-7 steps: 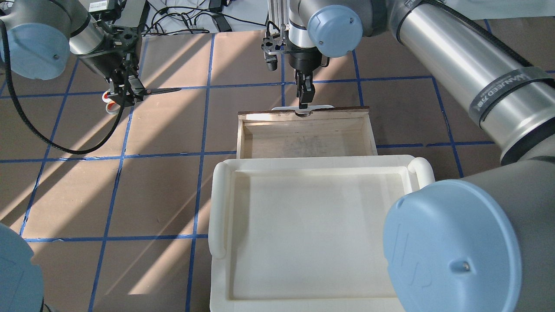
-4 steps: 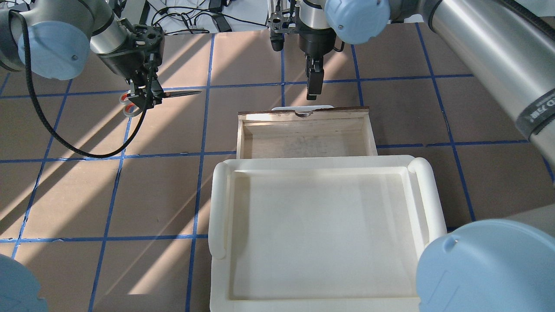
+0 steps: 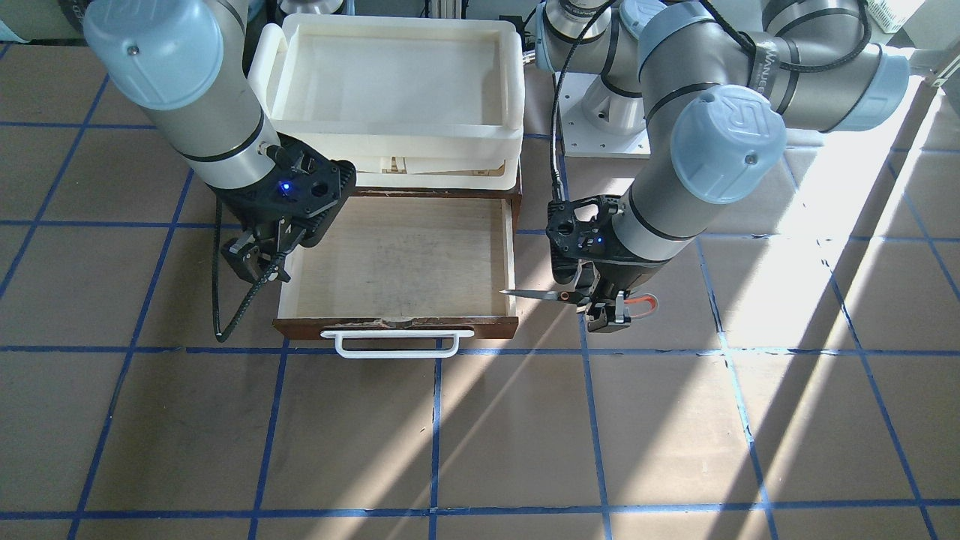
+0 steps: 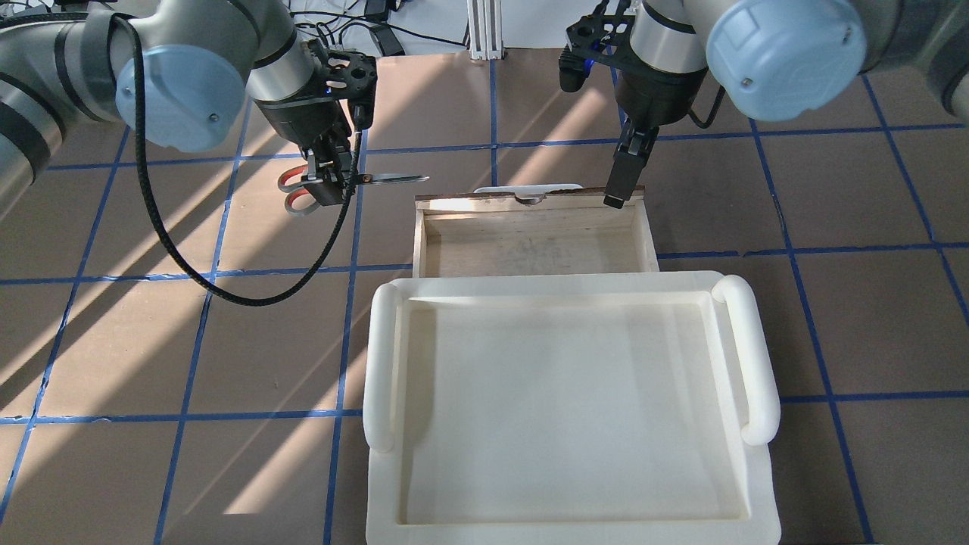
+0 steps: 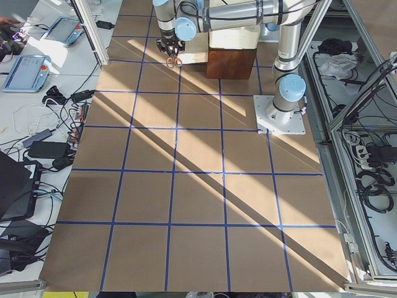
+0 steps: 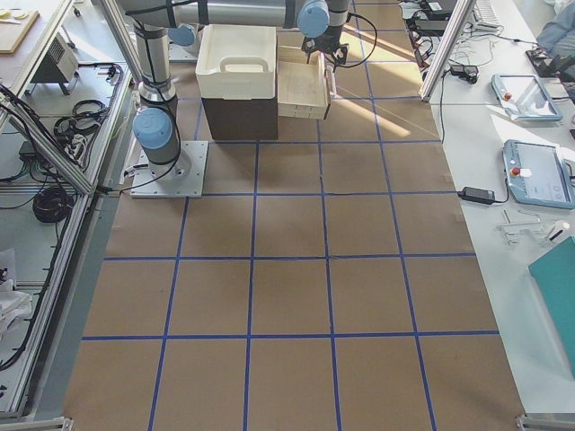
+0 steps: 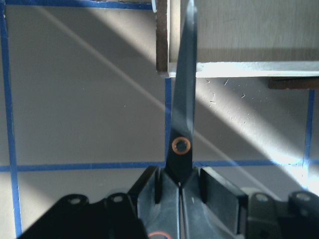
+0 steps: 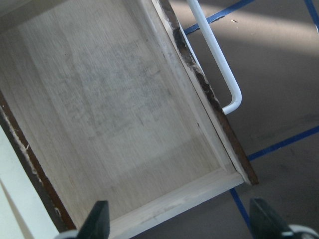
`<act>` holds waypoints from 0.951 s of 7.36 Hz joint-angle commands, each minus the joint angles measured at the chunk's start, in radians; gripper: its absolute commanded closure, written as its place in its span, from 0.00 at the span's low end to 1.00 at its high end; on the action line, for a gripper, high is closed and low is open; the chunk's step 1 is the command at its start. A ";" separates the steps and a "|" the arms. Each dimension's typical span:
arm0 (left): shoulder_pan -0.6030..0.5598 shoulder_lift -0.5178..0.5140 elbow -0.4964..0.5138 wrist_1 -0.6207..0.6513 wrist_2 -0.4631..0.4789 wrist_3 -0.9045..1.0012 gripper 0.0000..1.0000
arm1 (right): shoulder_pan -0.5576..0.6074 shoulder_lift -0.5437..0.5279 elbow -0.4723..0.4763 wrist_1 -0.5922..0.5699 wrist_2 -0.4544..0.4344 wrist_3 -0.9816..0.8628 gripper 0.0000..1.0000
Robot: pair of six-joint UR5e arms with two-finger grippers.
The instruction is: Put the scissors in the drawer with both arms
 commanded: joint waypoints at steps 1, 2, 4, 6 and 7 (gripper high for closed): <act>-0.129 -0.015 -0.002 0.010 0.001 -0.068 1.00 | -0.013 -0.142 0.088 0.020 -0.003 0.230 0.00; -0.165 -0.017 -0.002 0.030 -0.002 -0.107 1.00 | -0.017 -0.172 0.090 0.071 -0.017 0.420 0.00; -0.247 -0.020 -0.006 0.035 0.000 -0.112 1.00 | -0.015 -0.187 0.090 0.074 -0.046 0.744 0.00; -0.268 -0.041 -0.012 0.039 -0.002 -0.113 1.00 | -0.015 -0.184 0.070 0.063 -0.031 0.881 0.00; -0.281 -0.041 -0.029 0.051 0.000 -0.121 1.00 | -0.015 -0.177 0.049 0.044 -0.025 0.889 0.00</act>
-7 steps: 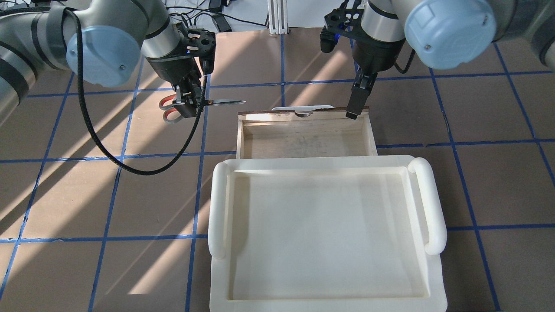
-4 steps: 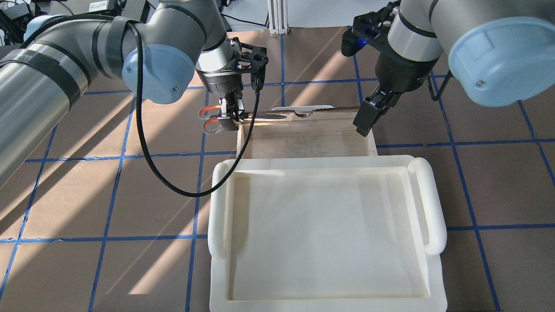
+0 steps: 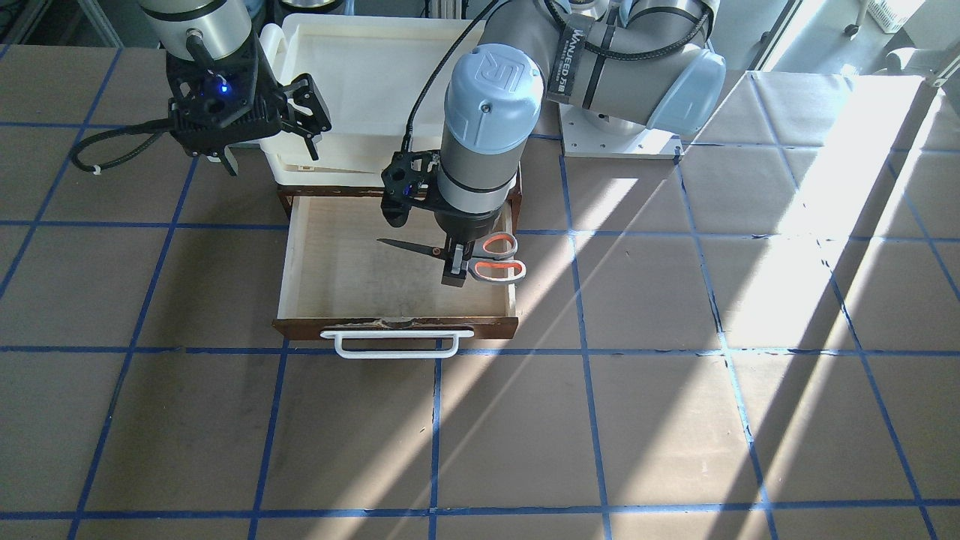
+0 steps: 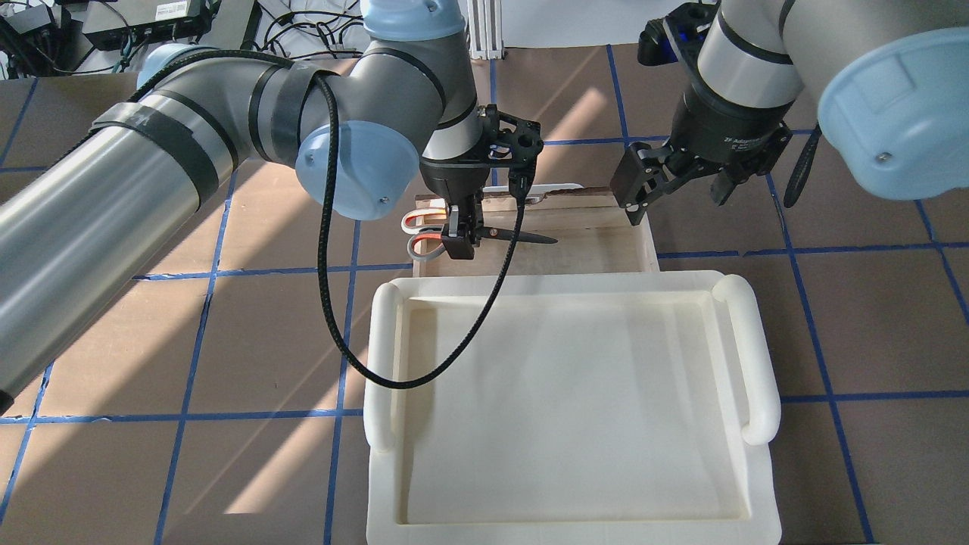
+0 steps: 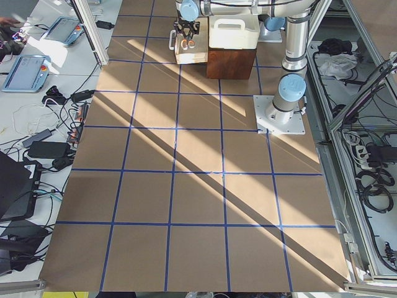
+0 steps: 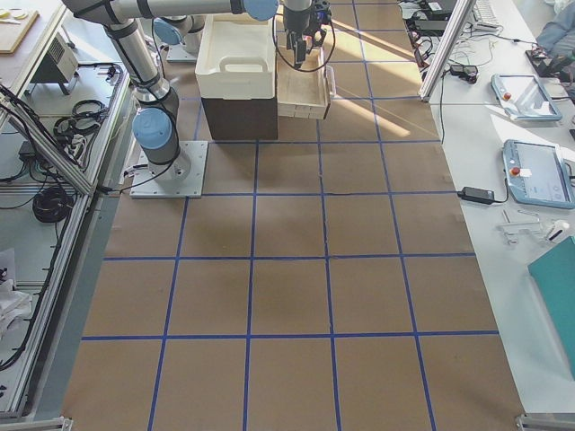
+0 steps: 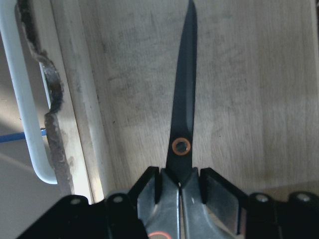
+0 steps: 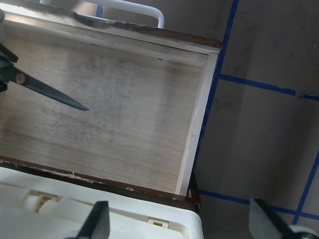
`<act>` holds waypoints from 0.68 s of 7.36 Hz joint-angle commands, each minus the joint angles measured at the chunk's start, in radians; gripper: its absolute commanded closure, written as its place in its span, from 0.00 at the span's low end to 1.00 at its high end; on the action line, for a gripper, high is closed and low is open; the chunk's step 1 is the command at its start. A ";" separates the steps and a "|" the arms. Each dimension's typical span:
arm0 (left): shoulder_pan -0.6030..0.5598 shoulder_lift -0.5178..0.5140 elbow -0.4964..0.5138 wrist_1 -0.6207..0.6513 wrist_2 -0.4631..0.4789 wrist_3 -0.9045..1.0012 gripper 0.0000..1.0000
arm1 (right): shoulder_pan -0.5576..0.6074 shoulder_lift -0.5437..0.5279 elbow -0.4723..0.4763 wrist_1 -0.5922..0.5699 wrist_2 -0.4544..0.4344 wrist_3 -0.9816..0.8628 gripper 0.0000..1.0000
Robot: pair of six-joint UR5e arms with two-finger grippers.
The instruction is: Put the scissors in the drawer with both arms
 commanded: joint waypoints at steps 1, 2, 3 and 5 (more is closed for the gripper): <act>-0.020 -0.016 -0.020 0.033 -0.002 0.002 1.00 | -0.014 0.037 -0.059 -0.046 0.006 0.049 0.00; -0.029 -0.021 -0.028 0.033 0.001 -0.007 1.00 | -0.024 0.060 -0.102 -0.039 0.010 0.135 0.00; -0.035 -0.027 -0.032 0.035 0.000 -0.005 1.00 | -0.026 0.063 -0.108 -0.045 -0.003 0.151 0.00; -0.037 -0.035 -0.034 0.044 -0.002 -0.005 1.00 | -0.026 0.054 -0.102 -0.044 -0.005 0.189 0.00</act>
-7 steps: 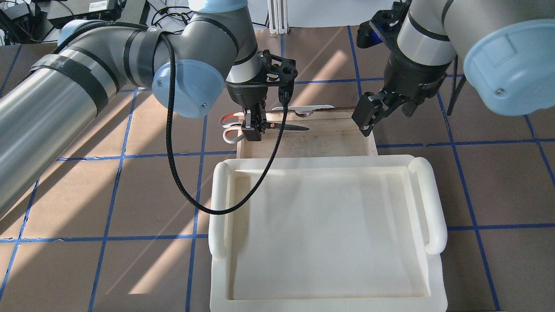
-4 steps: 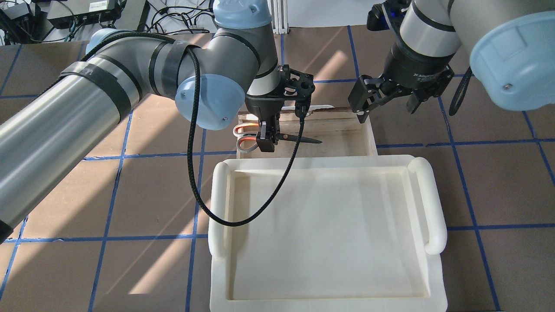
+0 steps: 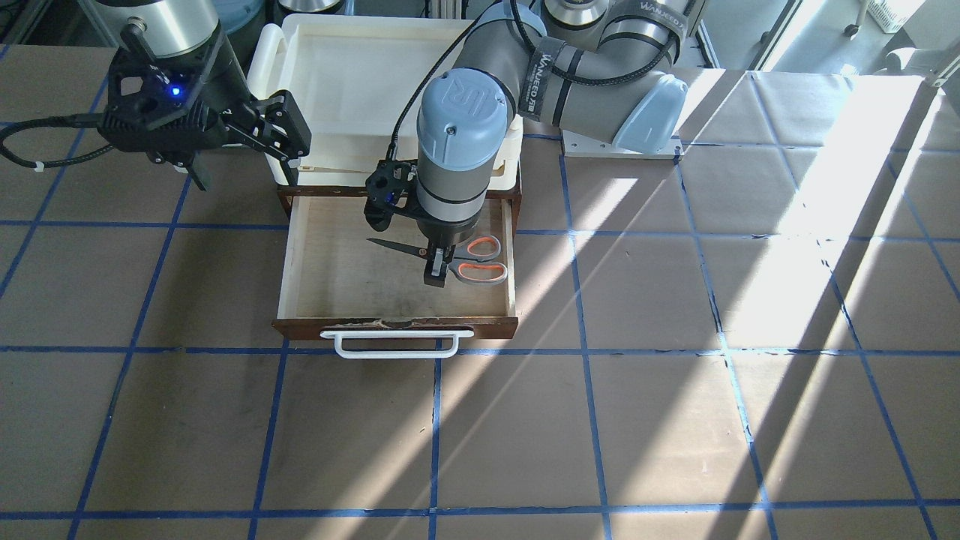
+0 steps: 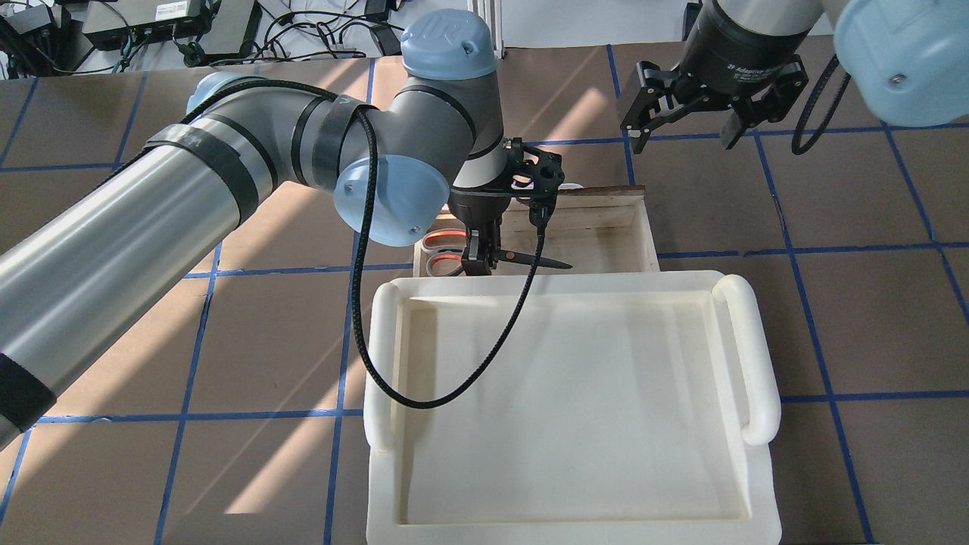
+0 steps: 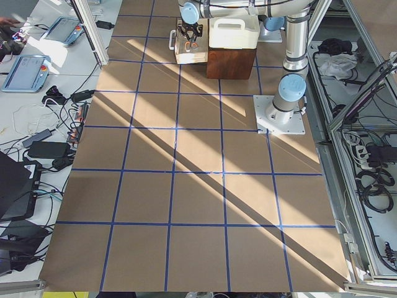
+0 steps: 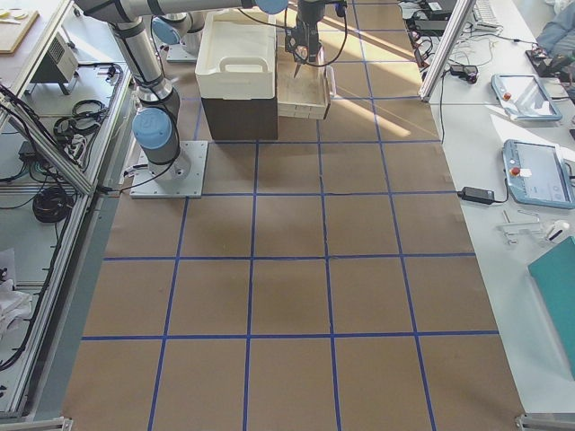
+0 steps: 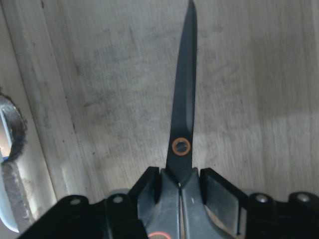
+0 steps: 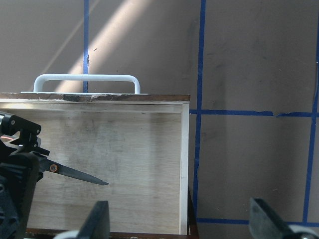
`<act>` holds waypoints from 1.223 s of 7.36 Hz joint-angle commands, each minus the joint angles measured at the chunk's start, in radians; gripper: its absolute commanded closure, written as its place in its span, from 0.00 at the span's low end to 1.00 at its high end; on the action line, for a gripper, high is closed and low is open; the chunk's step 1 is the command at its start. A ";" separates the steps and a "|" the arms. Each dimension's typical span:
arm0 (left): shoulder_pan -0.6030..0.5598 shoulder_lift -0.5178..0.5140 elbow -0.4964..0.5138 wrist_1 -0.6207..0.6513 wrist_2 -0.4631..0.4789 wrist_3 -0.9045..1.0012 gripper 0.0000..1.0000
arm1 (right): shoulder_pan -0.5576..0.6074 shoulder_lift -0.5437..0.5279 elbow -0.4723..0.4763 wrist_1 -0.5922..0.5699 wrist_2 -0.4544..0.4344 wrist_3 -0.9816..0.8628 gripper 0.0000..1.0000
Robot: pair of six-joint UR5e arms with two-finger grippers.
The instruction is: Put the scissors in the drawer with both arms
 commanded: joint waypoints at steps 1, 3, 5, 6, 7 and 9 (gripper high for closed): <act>-0.002 -0.007 -0.002 0.017 0.001 -0.006 0.01 | 0.001 -0.004 0.003 -0.001 0.006 0.077 0.00; 0.001 0.031 0.007 0.023 0.005 -0.010 0.00 | 0.001 -0.003 0.003 -0.001 0.006 0.079 0.00; 0.046 0.077 0.025 0.017 0.007 -0.170 0.00 | 0.001 0.000 0.006 0.002 -0.001 0.079 0.00; 0.091 0.124 0.028 0.003 0.009 -0.323 0.00 | 0.001 0.000 0.006 0.002 -0.001 0.079 0.00; 0.137 0.159 0.030 0.000 0.009 -0.518 0.00 | 0.001 0.000 0.006 0.002 0.000 0.077 0.00; 0.274 0.215 0.031 -0.016 0.001 -0.777 0.00 | 0.001 0.000 0.007 0.002 0.005 0.077 0.00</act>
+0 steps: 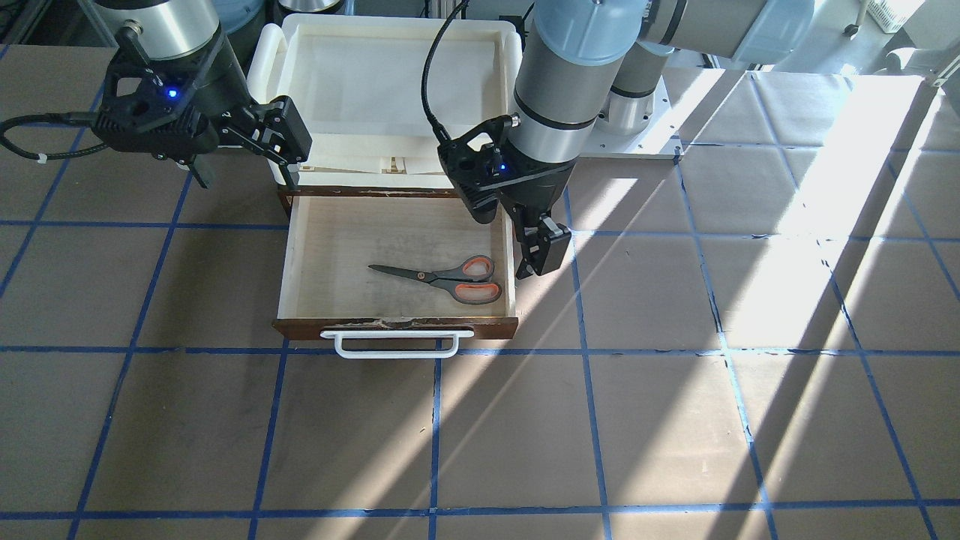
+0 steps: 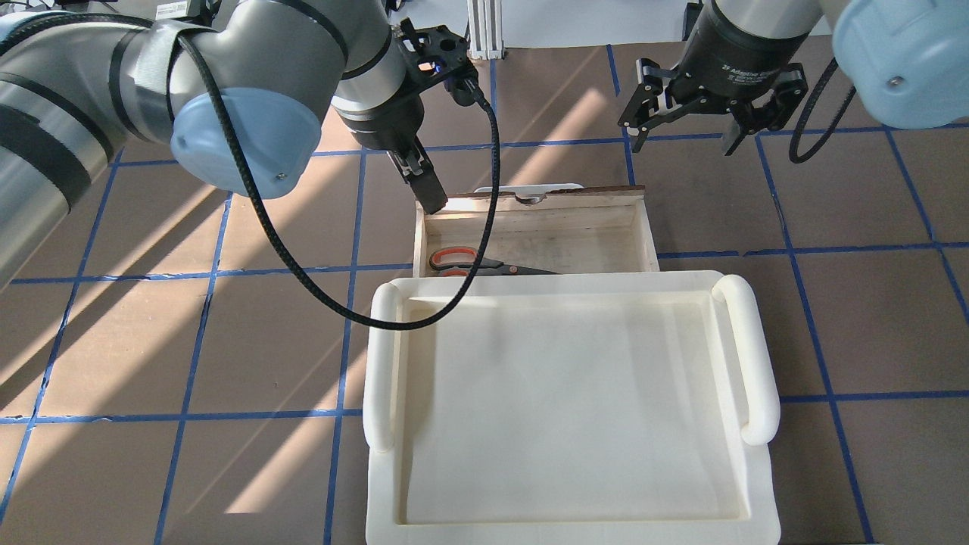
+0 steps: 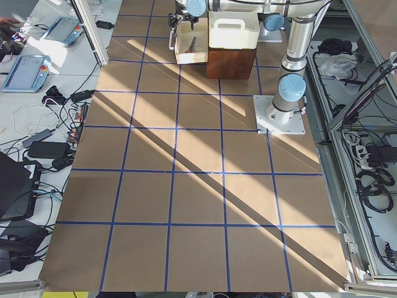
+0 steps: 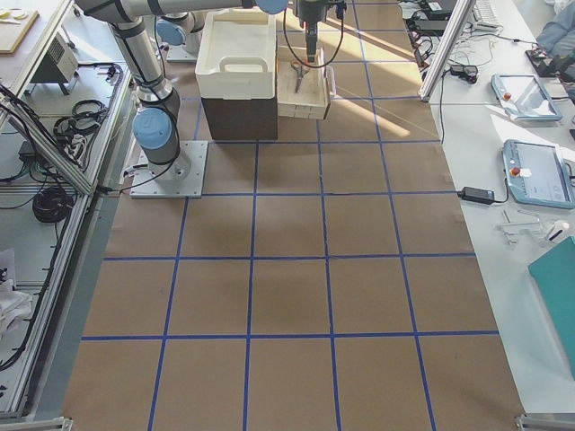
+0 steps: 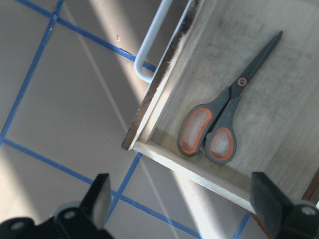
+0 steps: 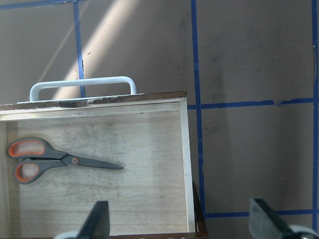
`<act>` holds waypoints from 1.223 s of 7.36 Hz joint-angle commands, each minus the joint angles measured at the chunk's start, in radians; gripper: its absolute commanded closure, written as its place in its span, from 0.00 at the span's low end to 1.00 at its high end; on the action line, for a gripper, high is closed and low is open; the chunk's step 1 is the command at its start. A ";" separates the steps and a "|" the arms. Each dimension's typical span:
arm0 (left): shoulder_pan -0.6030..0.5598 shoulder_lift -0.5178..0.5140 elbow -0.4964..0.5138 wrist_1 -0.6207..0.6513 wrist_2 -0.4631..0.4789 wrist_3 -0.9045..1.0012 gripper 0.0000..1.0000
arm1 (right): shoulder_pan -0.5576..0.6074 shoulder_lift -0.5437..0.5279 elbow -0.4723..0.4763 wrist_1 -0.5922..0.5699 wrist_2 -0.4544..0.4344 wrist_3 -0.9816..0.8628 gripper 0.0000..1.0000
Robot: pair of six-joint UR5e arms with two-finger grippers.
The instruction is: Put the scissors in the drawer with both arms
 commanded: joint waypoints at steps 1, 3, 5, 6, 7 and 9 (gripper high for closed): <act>0.133 0.065 0.001 0.001 0.000 -0.323 0.00 | 0.000 0.000 0.001 0.000 -0.003 -0.002 0.00; 0.210 0.086 -0.013 -0.008 -0.002 -0.621 0.00 | 0.000 0.000 0.001 0.002 -0.005 0.000 0.00; 0.238 0.102 -0.019 -0.024 0.097 -0.636 0.00 | 0.000 -0.001 0.001 0.002 -0.011 0.000 0.00; 0.239 0.111 -0.019 -0.052 0.168 -0.639 0.00 | 0.000 -0.004 0.001 0.000 -0.010 0.000 0.00; 0.236 0.123 -0.021 -0.076 0.129 -0.639 0.00 | 0.000 -0.003 0.001 0.000 -0.010 0.000 0.00; 0.251 0.132 -0.022 -0.141 0.118 -0.645 0.00 | 0.000 -0.001 0.002 0.002 -0.008 0.000 0.00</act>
